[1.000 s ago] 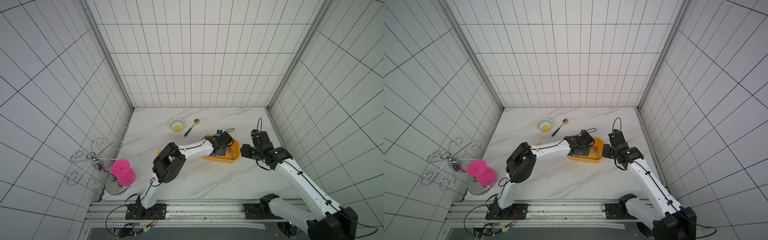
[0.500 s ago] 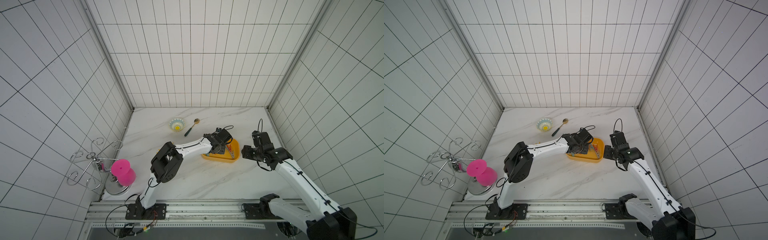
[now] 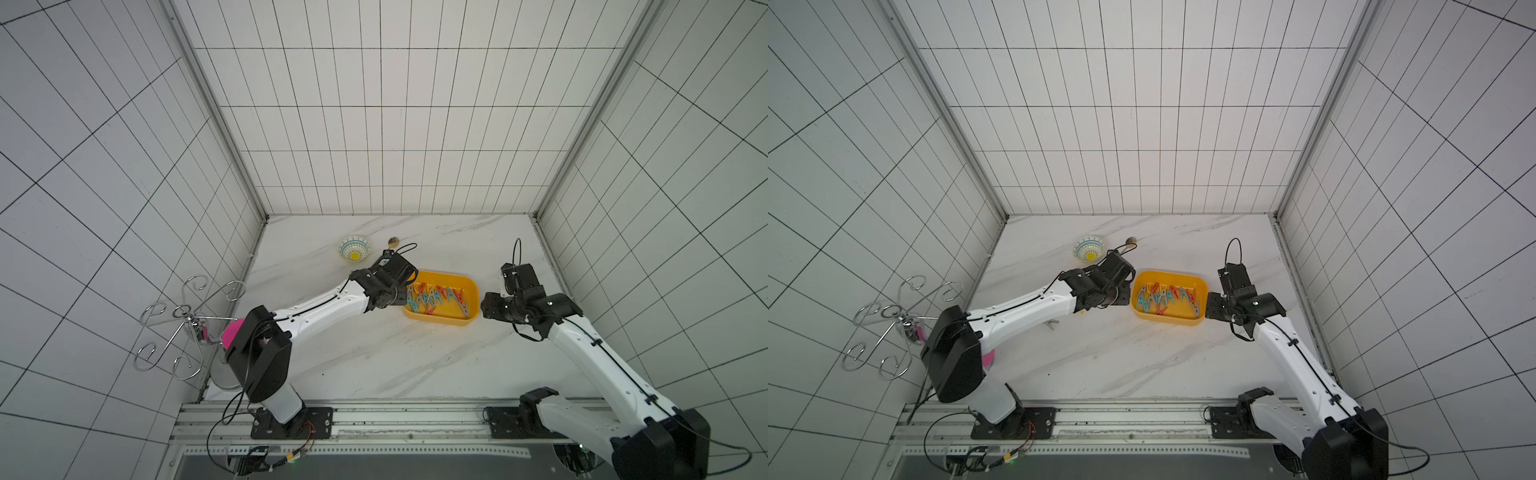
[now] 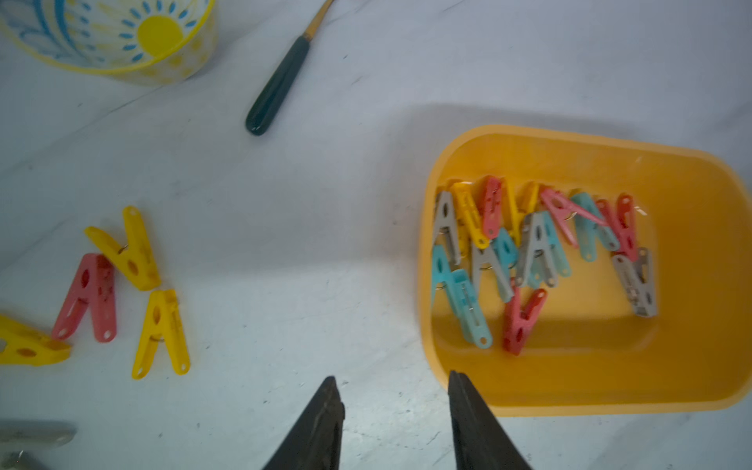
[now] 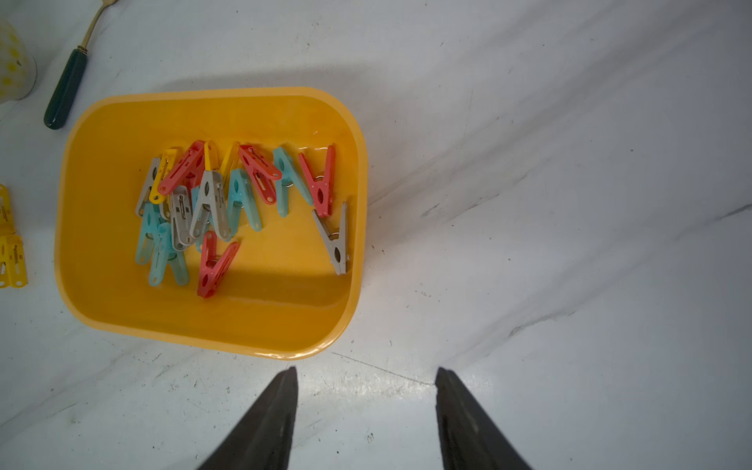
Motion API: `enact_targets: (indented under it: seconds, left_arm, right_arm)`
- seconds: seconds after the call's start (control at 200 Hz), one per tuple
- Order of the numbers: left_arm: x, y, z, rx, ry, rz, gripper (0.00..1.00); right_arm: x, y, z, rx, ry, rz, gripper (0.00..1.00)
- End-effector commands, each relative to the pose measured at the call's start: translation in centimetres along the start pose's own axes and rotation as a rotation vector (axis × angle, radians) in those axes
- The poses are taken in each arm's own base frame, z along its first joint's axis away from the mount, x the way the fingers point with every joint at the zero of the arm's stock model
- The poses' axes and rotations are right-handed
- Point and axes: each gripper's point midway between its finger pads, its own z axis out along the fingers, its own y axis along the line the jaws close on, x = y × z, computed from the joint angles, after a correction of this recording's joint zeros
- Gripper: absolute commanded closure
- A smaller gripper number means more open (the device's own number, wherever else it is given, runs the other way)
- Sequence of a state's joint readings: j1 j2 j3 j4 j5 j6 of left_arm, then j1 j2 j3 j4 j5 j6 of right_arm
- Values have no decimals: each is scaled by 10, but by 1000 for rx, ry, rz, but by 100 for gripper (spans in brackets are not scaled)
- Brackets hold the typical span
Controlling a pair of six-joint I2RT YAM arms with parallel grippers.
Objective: Put the clothespins into the storage box
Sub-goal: Place the clothespin in the storage box, then pick up the clothespin from the center of the board.
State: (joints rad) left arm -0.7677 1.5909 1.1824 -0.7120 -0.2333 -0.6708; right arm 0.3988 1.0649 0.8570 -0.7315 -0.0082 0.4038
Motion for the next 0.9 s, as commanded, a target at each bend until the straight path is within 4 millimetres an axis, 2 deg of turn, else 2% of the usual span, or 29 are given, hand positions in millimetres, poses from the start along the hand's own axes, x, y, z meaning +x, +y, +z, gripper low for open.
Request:
enact_targets:
  seconds: [0.0,0.185,0.3,0.36,0.605,0.894]
  left_arm:
    - [9,48,-1,-77,-6,-141,54]
    - [36,126,2,-237,0,-347,53]
    - [50,166,-1,-380,-26,-436,53]
    - [56,181,-1,-418,-38,-478,54]
    - [73,206,7,-464,-27,-578,58]
    - [75,210,22,-461,-11,-579,65]
  right_arm:
    - [-7,10,4,-41,-8,3,42]
    - [-6,23,9,-57,-2,-23,42]
    - [-6,27,9,-63,-6,-24,42]
    - [-6,30,10,-72,-9,-22,42]
    - [-6,34,9,-78,-12,-32,42]
    - [-3,32,10,-74,-6,-32,42]
